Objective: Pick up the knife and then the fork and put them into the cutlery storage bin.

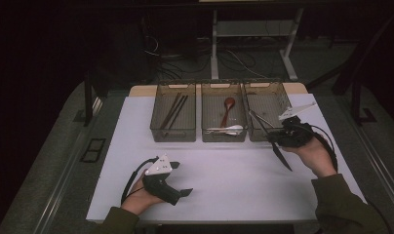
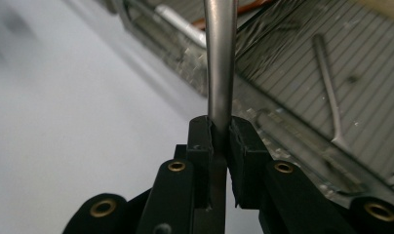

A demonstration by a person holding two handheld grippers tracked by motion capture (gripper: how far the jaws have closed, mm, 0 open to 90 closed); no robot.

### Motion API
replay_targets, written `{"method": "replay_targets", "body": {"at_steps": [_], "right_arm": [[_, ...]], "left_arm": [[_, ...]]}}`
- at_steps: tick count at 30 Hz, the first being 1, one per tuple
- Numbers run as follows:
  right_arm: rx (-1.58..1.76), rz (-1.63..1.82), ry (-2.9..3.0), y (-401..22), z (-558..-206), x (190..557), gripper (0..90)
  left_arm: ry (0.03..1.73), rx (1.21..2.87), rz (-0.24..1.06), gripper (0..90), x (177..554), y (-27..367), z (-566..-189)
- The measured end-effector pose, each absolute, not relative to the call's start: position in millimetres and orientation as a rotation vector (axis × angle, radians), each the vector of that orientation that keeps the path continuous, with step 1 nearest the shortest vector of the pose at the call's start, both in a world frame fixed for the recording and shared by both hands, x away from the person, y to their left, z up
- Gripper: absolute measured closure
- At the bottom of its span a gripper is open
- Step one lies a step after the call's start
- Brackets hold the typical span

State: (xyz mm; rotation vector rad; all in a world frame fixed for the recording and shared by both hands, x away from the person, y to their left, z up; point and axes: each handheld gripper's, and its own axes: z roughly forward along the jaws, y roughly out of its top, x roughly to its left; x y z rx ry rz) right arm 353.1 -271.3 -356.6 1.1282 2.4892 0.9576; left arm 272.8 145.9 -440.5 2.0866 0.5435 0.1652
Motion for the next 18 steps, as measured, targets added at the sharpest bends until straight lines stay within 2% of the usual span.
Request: {"method": "replay_targets", "body": {"at_steps": [18], "right_arm": [[1.172,1.145,2.186,-293.5,-302.0,387.8,79.5]], "left_arm": [[0.542,2.086,0.164,0.0,272.8,145.9,-440.5]]}}
